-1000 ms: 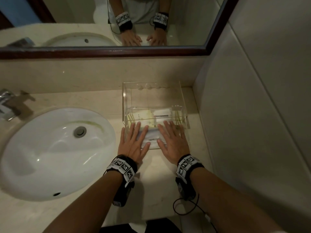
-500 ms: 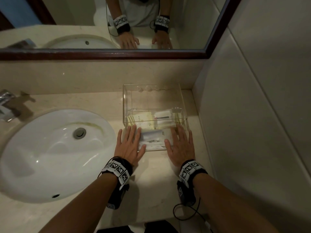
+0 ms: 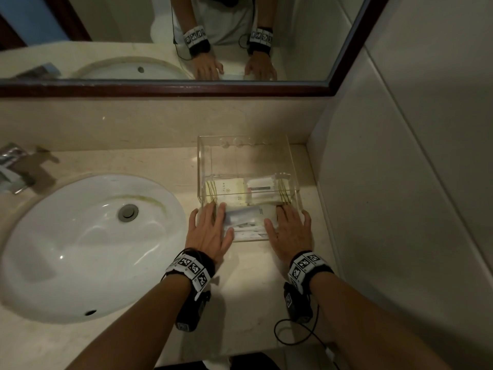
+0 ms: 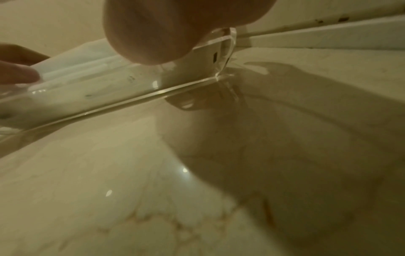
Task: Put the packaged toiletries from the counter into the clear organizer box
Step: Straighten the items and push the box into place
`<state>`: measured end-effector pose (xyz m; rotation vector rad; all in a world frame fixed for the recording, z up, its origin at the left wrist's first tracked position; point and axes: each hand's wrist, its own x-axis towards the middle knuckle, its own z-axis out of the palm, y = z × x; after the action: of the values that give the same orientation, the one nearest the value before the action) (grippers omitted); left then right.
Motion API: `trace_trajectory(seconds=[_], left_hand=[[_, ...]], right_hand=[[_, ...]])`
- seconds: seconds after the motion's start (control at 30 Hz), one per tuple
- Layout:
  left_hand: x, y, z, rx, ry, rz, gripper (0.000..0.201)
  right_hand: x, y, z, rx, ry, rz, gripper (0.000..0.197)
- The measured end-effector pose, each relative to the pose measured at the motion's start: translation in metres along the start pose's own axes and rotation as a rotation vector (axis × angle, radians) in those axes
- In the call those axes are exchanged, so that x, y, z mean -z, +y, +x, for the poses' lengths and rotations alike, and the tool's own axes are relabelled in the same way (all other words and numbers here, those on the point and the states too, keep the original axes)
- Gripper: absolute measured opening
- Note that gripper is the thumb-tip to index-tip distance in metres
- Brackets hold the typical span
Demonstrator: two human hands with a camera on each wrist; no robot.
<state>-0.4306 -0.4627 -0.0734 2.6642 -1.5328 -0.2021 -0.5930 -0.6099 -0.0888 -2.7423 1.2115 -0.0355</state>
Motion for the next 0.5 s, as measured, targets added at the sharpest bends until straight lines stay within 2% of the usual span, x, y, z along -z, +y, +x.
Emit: trace_trajectory(seconds=[0.17, 0.4, 0.5], left_hand=[[-0.0006, 0.0007, -0.0039, 0.01, 0.029, -0.053, 0.062], [0.001, -0.0006, 0.0035, 0.015, 0.002, -0.066, 0.063], [0.0017, 0.0006, 0.0012, 0.014, 0.025, -0.094, 0.063]], right_hand=[[0.0018, 0.0004, -0.0002, 0.012, 0.04, 0.002, 0.057], [0.0021, -0.0025, 0.0076, -0.004, 0.089, 0.012, 0.052], [0.0043, -0.0042, 0.0053, -0.02, 0.149, 0.077, 0.05]])
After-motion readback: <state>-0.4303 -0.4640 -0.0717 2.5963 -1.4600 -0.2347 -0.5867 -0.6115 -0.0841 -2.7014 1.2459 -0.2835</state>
